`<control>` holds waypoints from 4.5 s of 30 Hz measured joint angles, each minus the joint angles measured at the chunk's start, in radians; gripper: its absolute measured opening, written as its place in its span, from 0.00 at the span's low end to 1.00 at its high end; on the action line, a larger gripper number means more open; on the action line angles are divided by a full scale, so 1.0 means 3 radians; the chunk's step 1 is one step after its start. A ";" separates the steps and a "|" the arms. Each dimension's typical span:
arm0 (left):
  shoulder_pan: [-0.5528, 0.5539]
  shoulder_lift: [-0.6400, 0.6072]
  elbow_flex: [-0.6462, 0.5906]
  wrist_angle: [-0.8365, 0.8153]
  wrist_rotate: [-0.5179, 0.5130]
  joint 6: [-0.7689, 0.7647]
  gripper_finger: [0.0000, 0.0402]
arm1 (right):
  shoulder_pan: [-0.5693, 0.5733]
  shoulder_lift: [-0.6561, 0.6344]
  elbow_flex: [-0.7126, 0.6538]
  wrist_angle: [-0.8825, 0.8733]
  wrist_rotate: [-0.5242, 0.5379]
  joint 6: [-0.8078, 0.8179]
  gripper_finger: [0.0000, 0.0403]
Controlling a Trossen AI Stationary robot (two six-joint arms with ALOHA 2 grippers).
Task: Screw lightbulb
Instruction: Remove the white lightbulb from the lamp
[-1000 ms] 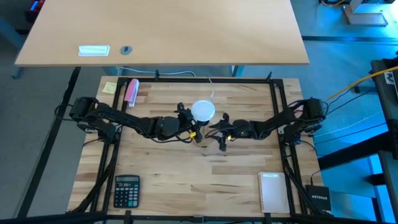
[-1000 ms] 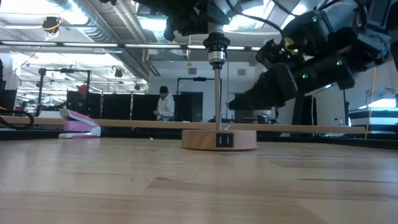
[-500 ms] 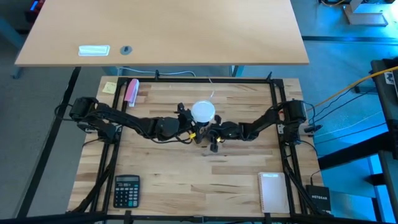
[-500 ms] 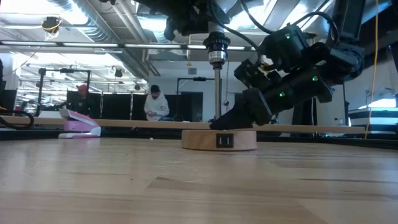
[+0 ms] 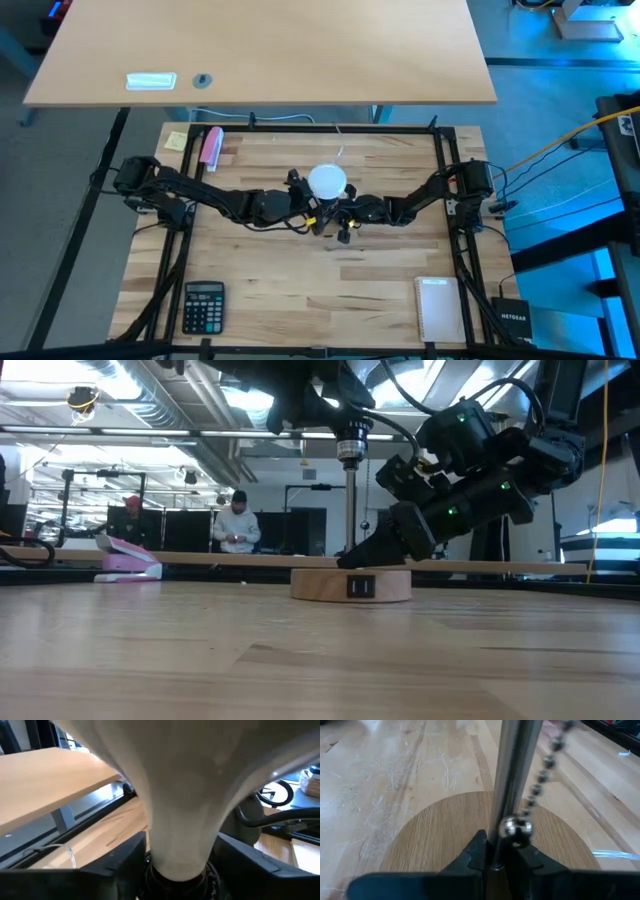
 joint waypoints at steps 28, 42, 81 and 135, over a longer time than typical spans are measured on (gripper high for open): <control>0.0352 -0.1147 0.0015 -0.2026 0.1116 0.0185 0.69 | 0.0000 0.0004 -0.0004 -0.0005 -0.0031 -0.0001 0.11; 0.1533 -0.0834 0.0020 -0.1285 0.3774 0.0622 0.65 | 0.0000 0.0004 -0.0005 -0.0009 -0.0033 0.0001 0.11; 0.1269 0.0111 0.0019 0.0360 0.3821 0.0514 0.31 | 0.0003 0.0005 -0.0006 -0.0014 -0.0113 0.0067 0.11; -0.0034 0.0096 0.0056 0.0322 -0.0153 0.0594 0.34 | -0.0318 -0.0300 -0.0013 -0.0147 -0.0209 -0.0232 0.55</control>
